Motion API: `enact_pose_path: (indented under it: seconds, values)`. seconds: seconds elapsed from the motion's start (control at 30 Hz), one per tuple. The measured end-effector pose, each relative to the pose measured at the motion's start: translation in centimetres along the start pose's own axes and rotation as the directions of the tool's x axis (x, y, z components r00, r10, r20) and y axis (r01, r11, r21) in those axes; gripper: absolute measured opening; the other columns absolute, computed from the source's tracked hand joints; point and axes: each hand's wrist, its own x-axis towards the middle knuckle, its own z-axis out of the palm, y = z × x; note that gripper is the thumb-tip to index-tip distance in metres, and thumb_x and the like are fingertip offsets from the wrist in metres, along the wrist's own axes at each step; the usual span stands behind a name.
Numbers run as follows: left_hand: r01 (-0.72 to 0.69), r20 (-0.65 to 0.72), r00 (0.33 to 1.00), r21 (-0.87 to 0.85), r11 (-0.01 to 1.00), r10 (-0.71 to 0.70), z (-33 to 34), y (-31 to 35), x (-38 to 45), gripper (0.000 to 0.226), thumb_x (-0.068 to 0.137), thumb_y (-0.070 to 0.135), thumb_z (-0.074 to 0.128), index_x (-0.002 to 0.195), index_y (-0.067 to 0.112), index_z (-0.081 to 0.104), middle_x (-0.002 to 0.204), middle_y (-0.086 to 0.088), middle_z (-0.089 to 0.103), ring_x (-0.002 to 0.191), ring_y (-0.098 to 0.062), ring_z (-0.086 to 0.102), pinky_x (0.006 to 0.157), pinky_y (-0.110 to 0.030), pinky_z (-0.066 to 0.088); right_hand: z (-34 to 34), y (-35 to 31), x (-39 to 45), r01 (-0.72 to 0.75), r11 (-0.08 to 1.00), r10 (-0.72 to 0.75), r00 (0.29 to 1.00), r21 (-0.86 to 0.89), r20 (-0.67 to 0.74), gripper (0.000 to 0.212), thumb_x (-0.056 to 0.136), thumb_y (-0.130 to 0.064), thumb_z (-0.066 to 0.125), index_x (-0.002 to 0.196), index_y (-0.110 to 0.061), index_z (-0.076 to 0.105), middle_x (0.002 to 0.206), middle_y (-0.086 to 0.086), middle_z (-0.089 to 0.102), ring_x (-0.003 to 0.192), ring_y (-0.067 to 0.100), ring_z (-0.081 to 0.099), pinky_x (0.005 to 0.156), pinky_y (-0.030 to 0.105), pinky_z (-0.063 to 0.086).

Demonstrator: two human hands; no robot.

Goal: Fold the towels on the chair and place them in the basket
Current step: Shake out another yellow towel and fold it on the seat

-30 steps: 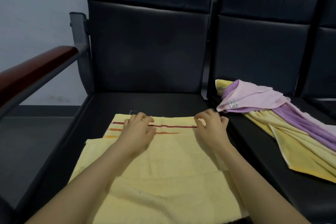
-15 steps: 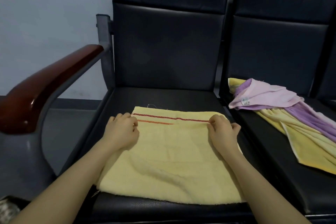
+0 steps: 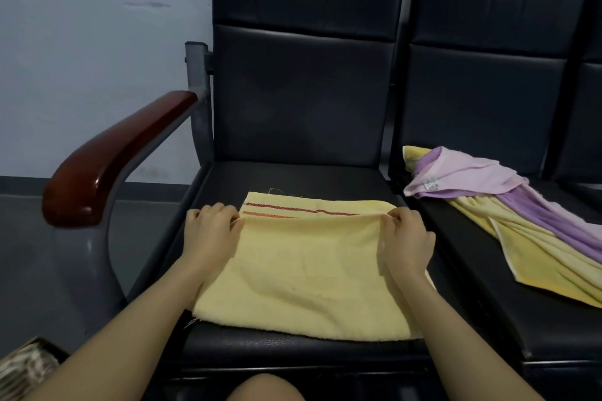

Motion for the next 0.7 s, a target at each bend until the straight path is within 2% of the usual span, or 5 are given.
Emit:
enact_pose_path:
  seconds: [0.17, 0.27, 0.37, 0.57, 0.7]
  values:
    - [0.086, -0.092, 0.989, -0.277, 0.957, -0.115, -1.6, 0.8, -0.6, 0.015, 0.096, 0.020, 0.052, 0.103, 0.018, 0.065, 0.104, 0.004, 0.061, 0.091, -0.017, 0.054, 0.089, -0.035, 0.041, -1.3, -0.6, -0.6, -0.134, 0.970, 0.132, 0.991, 0.202, 0.024, 0.015, 0.100, -0.024, 0.043, 0.101, -0.020, 0.057, 0.104, -0.004, 0.054, 0.086, 0.020, 0.054, 0.076, 0.037, 0.044]
    - [0.117, -0.156, 0.965, -0.461, 0.880, -0.210, -2.8, 2.1, 0.0, 0.012, 0.095, 0.018, 0.054, 0.099, 0.016, 0.065, 0.099, 0.008, 0.057, 0.087, -0.012, 0.052, 0.077, -0.031, 0.043, -2.5, -1.3, 0.0, -0.137, 0.902, 0.150, 0.989, 0.410, 0.000, 0.014, 0.100, -0.019, 0.044, 0.102, -0.016, 0.058, 0.105, 0.000, 0.054, 0.091, 0.018, 0.054, 0.079, 0.033, 0.044]
    - [0.089, -0.199, 0.951, -0.561, 0.823, -0.238, -3.3, 3.6, 1.4, 0.015, 0.096, 0.018, 0.052, 0.105, 0.016, 0.064, 0.103, 0.009, 0.055, 0.092, -0.013, 0.055, 0.080, -0.028, 0.042, -3.5, -1.8, 1.0, -0.096, 0.849, 0.149, 0.987, 0.520, -0.062, 0.013, 0.100, -0.016, 0.045, 0.103, -0.015, 0.057, 0.106, 0.000, 0.055, 0.093, 0.013, 0.052, 0.082, 0.028, 0.042]
    - [0.047, -0.261, 0.936, -0.574, 0.817, -0.237, -2.6, 5.3, 5.4, 0.023, 0.098, 0.020, 0.049, 0.120, 0.014, 0.057, 0.115, 0.004, 0.054, 0.096, -0.011, 0.051, 0.082, -0.030, 0.042, -2.7, -1.8, 4.7, -0.001, 0.919, 0.103, 0.966, 0.395, -0.236, 0.008, 0.097, -0.019, 0.052, 0.102, -0.017, 0.058, 0.101, -0.003, 0.056, 0.098, 0.018, 0.053, 0.091, 0.040, 0.049]
    - [0.083, -0.219, 0.947, -0.543, 0.836, -0.236, -0.3, 5.6, 8.1, 0.026, 0.098, 0.019, 0.049, 0.122, 0.013, 0.057, 0.120, -0.001, 0.055, 0.096, -0.010, 0.046, 0.082, -0.028, 0.038, -0.4, -0.4, 7.2, -0.035, 0.959, 0.091, 0.977, 0.280, -0.193, 0.012, 0.095, -0.015, 0.053, 0.102, -0.012, 0.063, 0.097, 0.001, 0.060, 0.095, 0.019, 0.051, 0.094, 0.046, 0.045]
